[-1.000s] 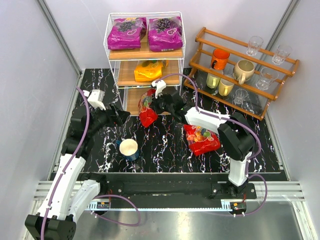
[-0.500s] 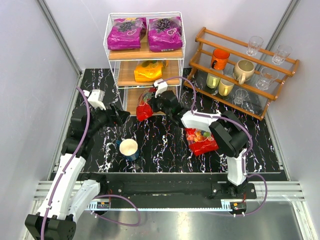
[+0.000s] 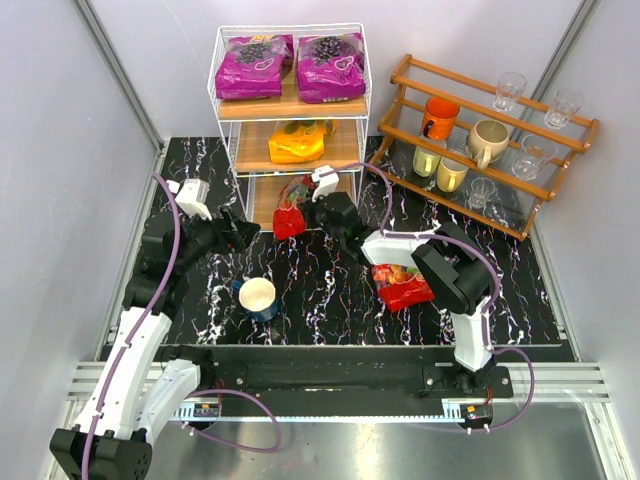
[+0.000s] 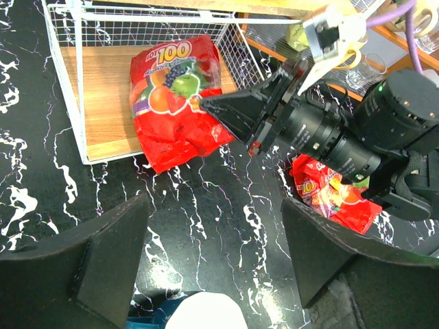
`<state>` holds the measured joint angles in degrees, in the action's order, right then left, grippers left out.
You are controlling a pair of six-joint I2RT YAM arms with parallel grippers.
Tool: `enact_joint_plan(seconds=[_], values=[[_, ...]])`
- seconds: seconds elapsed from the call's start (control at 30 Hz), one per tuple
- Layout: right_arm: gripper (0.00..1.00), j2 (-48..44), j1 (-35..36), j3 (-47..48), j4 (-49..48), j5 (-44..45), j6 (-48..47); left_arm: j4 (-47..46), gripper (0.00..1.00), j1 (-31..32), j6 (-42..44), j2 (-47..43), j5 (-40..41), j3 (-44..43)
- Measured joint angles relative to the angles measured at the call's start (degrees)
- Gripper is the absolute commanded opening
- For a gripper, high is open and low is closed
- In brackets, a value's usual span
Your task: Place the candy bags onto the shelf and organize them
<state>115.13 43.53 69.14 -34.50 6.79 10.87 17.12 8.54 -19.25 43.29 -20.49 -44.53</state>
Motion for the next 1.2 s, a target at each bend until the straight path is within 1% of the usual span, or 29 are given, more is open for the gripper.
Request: enact_joint_plan(seconds=[0.1, 0.23, 0.33, 0.53, 0.83, 1.0, 1.2], values=[[0.0, -1.0, 0.1, -4.8, -2.7, 1.5, 0.5, 0.0, 0.81, 0.0, 0.0, 0.0, 0.0, 0.0], [0.0, -1.0, -0.6, -10.3, -1.9, 3.5, 1.3, 0.0, 0.81, 0.0, 0.0, 0.1, 0.0, 0.0], [0.0, -1.0, -0.8, -12.2, -2.7, 4.3, 1.3, 0.0, 0.81, 0.0, 0.0, 0.1, 0.0, 0.0], [0.0, -0.3, -0.8, -12.2, -4.4, 4.2, 1.7, 0.1, 0.81, 0.0, 0.0, 0.1, -0.1, 0.0], [0.0, 3.6, -0.5, -12.0, -12.4, 4.1, 1.6, 0.9, 0.81, 0.0, 0.2, 0.1, 0.0, 0.0], [0.0, 5.6, -0.3, -8.8, -12.5, 3.9, 1.9, 0.9, 0.81, 0.0, 0.5, 0.1, 0.0, 0.0], [0.0, 7.9, -0.3, -3.4, -9.7, 3.1, 2.5, 1.3, 0.81, 0.0, 0.9, 0.0, 0.0, 0.0]])
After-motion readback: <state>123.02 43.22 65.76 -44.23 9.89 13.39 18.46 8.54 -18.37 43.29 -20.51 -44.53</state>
